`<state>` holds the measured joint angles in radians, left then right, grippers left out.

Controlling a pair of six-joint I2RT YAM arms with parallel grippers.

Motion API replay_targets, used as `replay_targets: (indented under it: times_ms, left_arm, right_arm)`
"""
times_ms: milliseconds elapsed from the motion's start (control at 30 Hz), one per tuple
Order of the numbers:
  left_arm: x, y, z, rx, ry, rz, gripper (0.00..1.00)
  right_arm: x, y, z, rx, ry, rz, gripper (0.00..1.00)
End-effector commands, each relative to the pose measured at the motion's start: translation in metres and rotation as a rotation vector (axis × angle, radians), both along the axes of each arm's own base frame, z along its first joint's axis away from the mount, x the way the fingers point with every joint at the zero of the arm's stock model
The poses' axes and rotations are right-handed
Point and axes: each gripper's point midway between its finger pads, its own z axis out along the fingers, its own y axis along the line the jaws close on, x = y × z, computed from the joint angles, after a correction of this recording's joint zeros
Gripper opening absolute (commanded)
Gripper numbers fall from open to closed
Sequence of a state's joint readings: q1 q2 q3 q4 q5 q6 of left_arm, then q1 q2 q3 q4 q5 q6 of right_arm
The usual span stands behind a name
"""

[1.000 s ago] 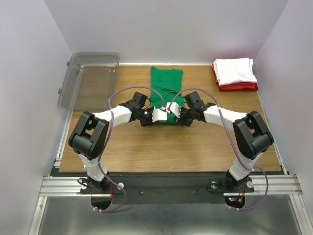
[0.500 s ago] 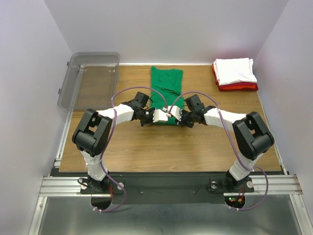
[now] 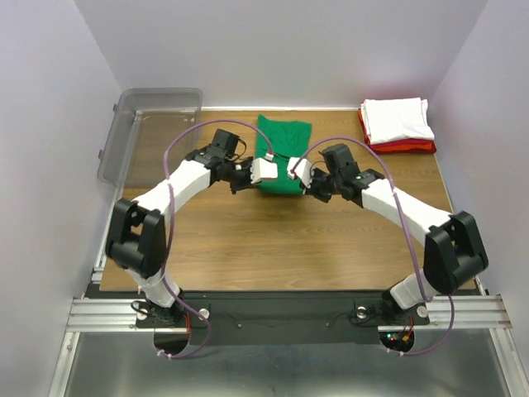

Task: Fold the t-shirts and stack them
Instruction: Fold the tshirt

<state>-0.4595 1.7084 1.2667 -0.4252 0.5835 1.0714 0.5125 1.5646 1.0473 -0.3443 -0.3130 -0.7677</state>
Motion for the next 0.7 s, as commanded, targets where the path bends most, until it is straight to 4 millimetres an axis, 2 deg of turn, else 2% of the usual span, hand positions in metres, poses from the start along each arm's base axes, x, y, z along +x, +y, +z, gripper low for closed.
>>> replay_targets:
  times_ms: [0,100,167,233,267,300,333,400,467,533,567,667]
  left_arm:
    - [-0.034,0.003,0.056,-0.072,-0.013,-0.037,0.0]
    - [-0.061,0.007,0.046,-0.051,0.04,-0.061,0.0]
    - [-0.083,0.005,0.051,-0.06,0.05,-0.095,0.0]
    - [-0.113,0.009,0.049,-0.053,0.081,-0.134,0.0]
    - [-0.134,0.008,0.048,-0.048,0.113,-0.185,0.0]
    - [-0.147,0.01,0.045,-0.045,0.133,-0.204,0.0]
    - [-0.159,0.01,0.054,-0.065,0.128,-0.225,0.0]
    - [-0.183,0.016,0.056,-0.066,0.18,-0.259,0.0]
    - [-0.196,0.021,0.056,-0.056,0.229,-0.265,0.0]
    - [-0.196,0.02,0.058,-0.065,0.257,-0.244,0.0]
    - [-0.195,0.019,0.059,-0.069,0.259,-0.235,0.0]
    - [-0.171,0.018,0.066,-0.091,0.26,-0.185,0.0]
  right_arm:
    - [-0.014,0.004,0.054,0.071,-0.024,0.003,0.01]
    - [-0.037,-0.001,0.06,0.083,0.025,0.026,0.01]
    - [-0.061,-0.003,0.055,0.079,0.089,0.052,0.01]
    - [-0.081,-0.005,0.061,0.091,0.107,0.08,0.01]
    - [-0.102,-0.006,0.055,0.086,0.168,0.107,0.01]
    - [-0.115,-0.007,0.063,0.101,0.167,0.128,0.01]
    - [-0.133,-0.009,0.06,0.093,0.211,0.157,0.01]
    - [-0.158,-0.009,0.07,0.125,0.248,0.187,0.01]
    - [-0.164,-0.009,0.078,0.141,0.257,0.184,0.01]
    - [-0.156,-0.008,0.08,0.129,0.251,0.162,0.01]
    - [-0.147,-0.01,0.078,0.1,0.225,0.147,0.01]
    - [-0.111,-0.005,0.088,0.072,0.169,0.128,0.01]
